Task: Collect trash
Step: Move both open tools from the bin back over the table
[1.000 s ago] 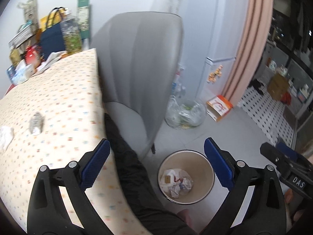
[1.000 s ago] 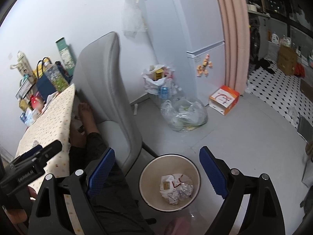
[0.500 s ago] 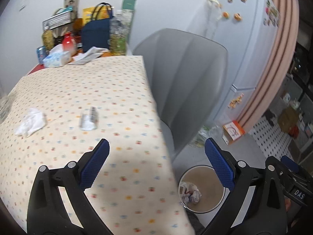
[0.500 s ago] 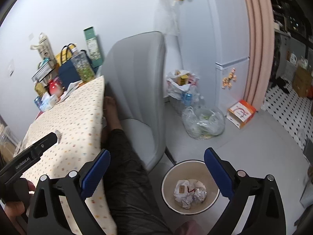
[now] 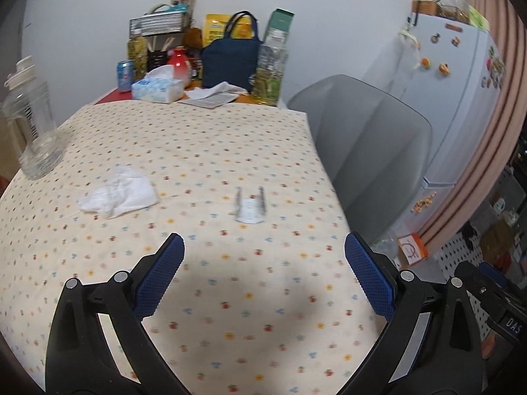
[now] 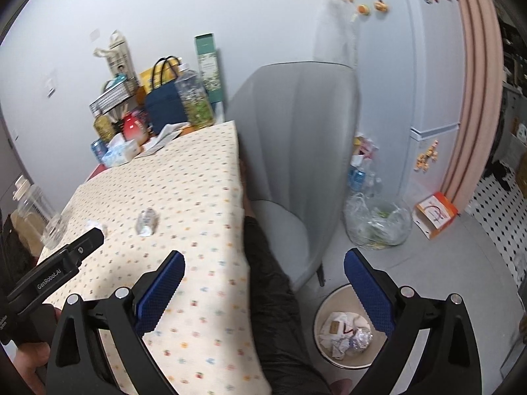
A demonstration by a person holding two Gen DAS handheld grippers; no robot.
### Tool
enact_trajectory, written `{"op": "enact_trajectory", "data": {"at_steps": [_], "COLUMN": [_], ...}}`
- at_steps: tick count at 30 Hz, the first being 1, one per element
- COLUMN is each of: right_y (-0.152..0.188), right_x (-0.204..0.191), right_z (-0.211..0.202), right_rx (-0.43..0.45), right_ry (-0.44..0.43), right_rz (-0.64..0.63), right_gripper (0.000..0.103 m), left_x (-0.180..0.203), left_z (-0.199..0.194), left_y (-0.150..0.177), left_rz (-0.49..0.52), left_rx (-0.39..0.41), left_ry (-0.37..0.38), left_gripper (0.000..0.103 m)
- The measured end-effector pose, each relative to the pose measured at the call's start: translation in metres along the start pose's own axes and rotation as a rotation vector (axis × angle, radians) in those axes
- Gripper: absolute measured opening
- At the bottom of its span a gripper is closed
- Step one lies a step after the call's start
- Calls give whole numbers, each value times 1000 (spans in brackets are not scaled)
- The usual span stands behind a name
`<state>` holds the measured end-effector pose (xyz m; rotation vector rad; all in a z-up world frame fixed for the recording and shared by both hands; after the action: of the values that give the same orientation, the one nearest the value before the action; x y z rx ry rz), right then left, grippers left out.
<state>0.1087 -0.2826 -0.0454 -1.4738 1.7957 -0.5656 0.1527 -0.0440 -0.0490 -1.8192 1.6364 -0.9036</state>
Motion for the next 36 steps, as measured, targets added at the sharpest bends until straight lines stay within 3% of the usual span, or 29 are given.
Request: {"op": "enact_trajectory", "data": {"at_steps": [14, 23, 36], "right_y": [-21, -19, -29], "right_x": [-89, -121, -148], "right_z": [25, 59, 111], "right_rx": [-29, -89, -167], "right_ry": [-96, -124, -136], "right_rz": [-107, -158, -210], "right_gripper": [95, 95, 95], "left_x": [-100, -143, -158], "left_z": [2, 17, 55], "left_y": [1, 0, -21], "left_rz": [-147, -168, -141], "left_rx": [-7, -52, -90], "left_ry": [-111, -183, -246], "left_gripper": [97, 97, 97]}}
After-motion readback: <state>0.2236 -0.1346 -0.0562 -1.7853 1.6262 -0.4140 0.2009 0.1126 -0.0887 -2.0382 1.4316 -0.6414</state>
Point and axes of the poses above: each gripper's, at about its wrist camera, not at the fingertips, and z roughly the way its jaws point, x to its right, y to its underside, the point moved 5 cm from there along z, roughly the way its jaws point, and after that the axes turned 4 degrees about -y, right-handed, at the moved point
